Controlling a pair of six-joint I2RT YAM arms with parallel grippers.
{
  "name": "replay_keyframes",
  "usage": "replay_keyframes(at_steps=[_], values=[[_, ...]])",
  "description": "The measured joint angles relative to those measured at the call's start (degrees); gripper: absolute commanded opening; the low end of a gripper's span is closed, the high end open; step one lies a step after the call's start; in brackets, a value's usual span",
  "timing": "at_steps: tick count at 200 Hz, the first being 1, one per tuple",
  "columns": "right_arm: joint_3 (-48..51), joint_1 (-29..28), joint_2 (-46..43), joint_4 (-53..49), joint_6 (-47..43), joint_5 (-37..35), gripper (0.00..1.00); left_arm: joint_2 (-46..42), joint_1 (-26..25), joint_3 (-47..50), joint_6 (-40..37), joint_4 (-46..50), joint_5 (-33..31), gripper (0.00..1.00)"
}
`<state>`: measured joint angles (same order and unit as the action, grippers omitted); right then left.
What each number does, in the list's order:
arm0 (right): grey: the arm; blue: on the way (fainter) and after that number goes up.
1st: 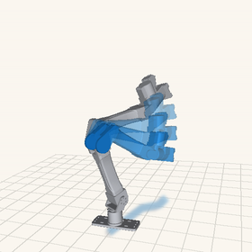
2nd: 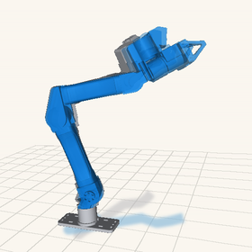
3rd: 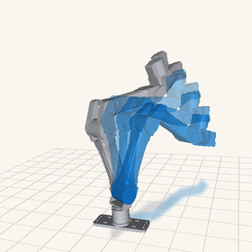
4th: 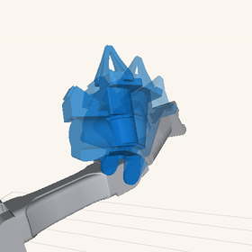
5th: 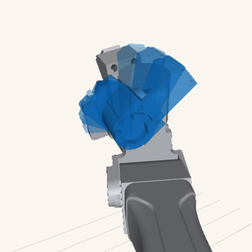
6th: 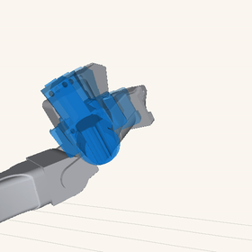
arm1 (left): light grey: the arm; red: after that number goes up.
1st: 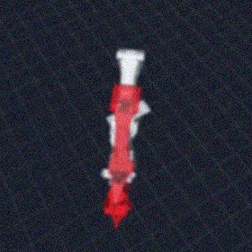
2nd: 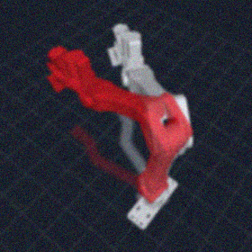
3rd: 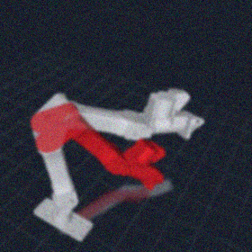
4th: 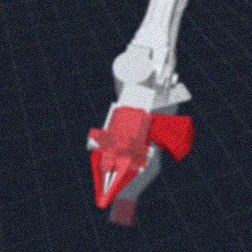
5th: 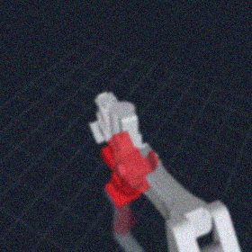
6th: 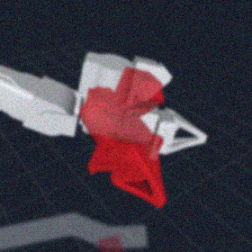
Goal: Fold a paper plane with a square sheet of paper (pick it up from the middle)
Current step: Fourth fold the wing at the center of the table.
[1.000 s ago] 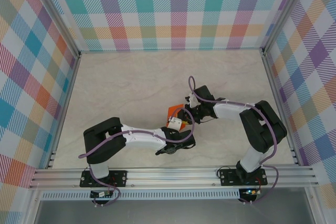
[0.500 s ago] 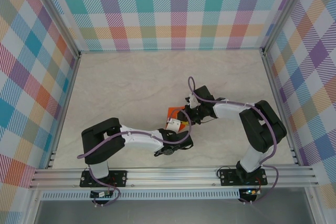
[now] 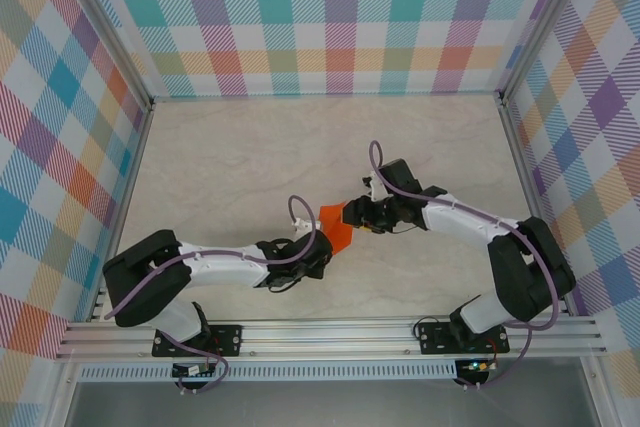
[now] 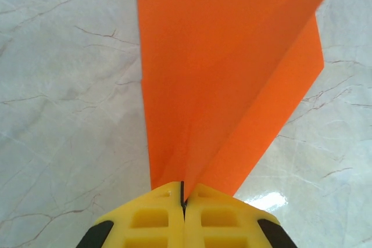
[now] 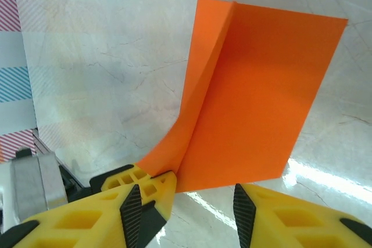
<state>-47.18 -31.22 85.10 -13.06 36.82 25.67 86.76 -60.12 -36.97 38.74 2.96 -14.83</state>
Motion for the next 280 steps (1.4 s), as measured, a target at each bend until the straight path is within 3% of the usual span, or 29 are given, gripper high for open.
replay_keyframes(at_steps=[84,128,224,280], values=[[3.06,-2.05,3.61,6.88,1.33,5.99,0.27,-1.77,8.15,6.21,-0.66,-10.95,15.91,0.05],[0.83,-4.55,9.18,9.44,1.86,8.02,0.22,-1.79,11.23,7.32,-0.61,-13.31,21.35,0.05],[-4.72,-5.42,16.92,14.05,4.02,11.02,0.21,-1.99,13.62,8.61,-0.46,-15.56,26.49,0.06],[-8.07,-5.55,20.72,12.31,4.37,7.30,0.19,-1.97,13.90,8.63,-0.74,-15.58,27.26,0.08]])
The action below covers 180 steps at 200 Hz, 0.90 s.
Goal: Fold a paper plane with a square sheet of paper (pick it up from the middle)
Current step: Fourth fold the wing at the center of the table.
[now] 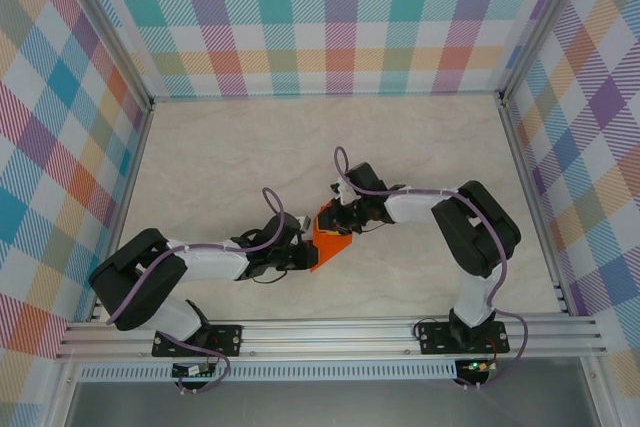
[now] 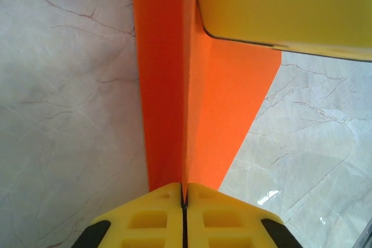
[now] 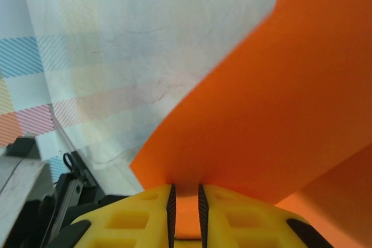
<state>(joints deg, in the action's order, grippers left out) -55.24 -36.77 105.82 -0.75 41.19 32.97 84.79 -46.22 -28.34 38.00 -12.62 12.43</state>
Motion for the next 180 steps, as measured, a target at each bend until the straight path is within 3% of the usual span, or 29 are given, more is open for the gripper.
replay_keyframes(at_steps=[60,110,180], values=[[-0.31,0.00,1.27,-1.55,0.00,-2.80,0.22,0.11,0.22,0.02,-0.39,0.00,0.87,0.05],[2.60,-0.04,-7.78,-3.65,-0.35,-5.77,0.29,0.22,1.64,0.02,-1.88,-0.35,3.72,0.04],[5.40,-0.15,-7.96,0.42,-0.02,0.52,0.30,2.82,3.72,0.09,-2.93,-3.76,8.90,0.04]])
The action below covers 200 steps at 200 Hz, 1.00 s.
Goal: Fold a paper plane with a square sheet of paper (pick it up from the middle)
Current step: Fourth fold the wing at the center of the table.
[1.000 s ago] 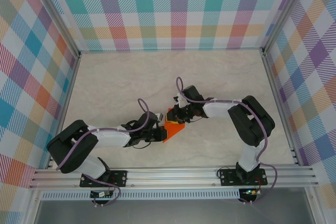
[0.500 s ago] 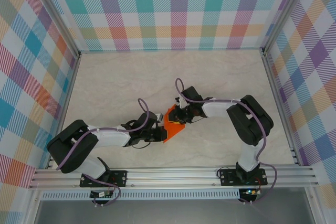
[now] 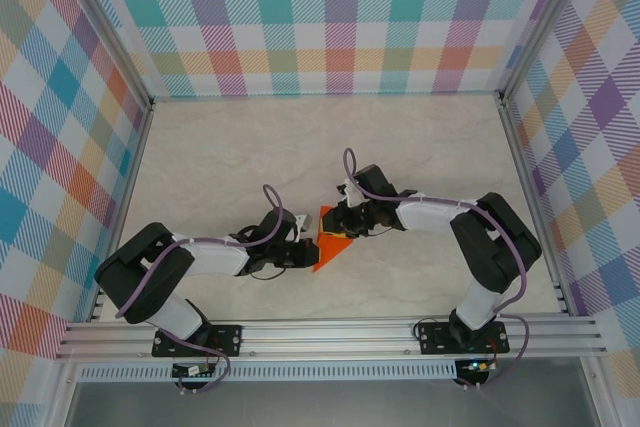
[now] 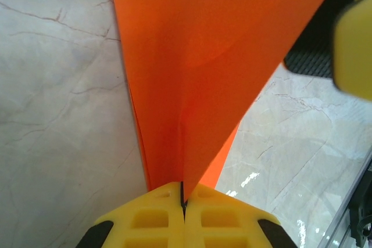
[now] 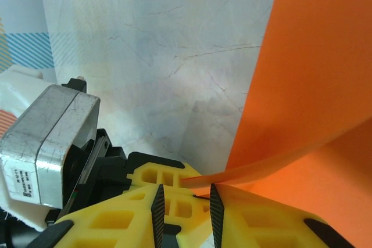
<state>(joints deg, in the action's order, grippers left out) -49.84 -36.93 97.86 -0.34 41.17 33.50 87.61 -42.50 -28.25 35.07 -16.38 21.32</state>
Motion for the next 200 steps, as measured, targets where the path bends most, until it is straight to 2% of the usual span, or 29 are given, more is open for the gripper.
replay_keyframes(at_steps=[47,120,161,200], values=[[-0.37,-0.31,1.70,0.66,0.00,1.40,0.29,0.79,0.28,0.04,0.02,-0.96,1.38,0.05],[-5.49,-0.31,6.64,-2.82,0.04,-3.41,0.29,1.99,0.33,0.04,0.00,-2.21,2.25,0.06],[-6.97,-0.31,8.72,-5.18,0.00,-5.95,0.27,2.03,0.33,0.04,0.02,-2.23,2.27,0.11],[-6.95,-0.31,8.59,-5.81,-0.02,-6.58,0.30,2.03,0.33,0.04,-0.04,-2.25,2.32,0.06]])
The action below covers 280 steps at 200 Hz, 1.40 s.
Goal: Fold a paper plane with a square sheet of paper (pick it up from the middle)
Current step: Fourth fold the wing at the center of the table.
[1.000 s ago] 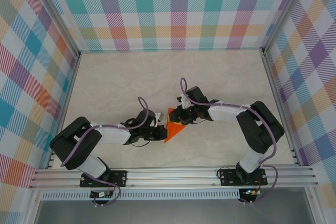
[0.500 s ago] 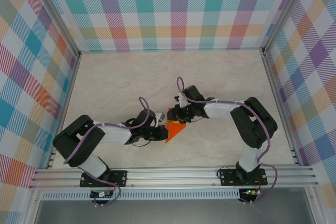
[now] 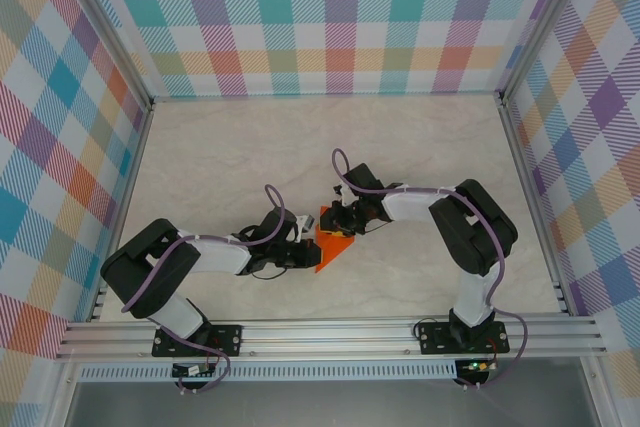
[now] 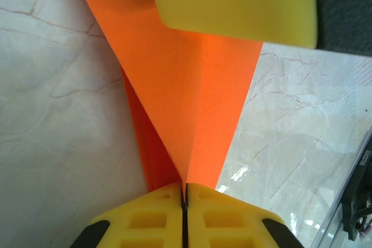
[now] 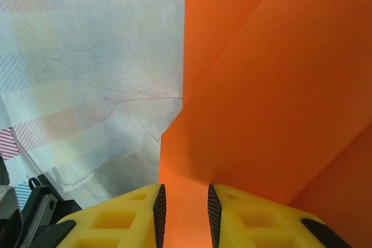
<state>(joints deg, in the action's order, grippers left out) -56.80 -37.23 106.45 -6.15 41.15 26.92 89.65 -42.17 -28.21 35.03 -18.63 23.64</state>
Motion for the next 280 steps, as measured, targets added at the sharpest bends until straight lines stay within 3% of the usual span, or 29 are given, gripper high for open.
replay_keyframes(at_steps=[68,194,280], values=[[0.98,0.00,-4.48,1.40,-0.02,5.40,0.35,0.00,0.33,0.00,-0.83,-0.61,1.42,0.08],[-1.81,0.15,-0.57,-0.35,-0.02,8.48,0.36,1.11,1.51,0.04,-0.52,-0.48,4.66,0.02],[-3.19,-1.03,2.21,-2.86,0.00,1.31,0.33,1.25,1.42,-0.11,-2.95,-1.22,5.81,0.18]])
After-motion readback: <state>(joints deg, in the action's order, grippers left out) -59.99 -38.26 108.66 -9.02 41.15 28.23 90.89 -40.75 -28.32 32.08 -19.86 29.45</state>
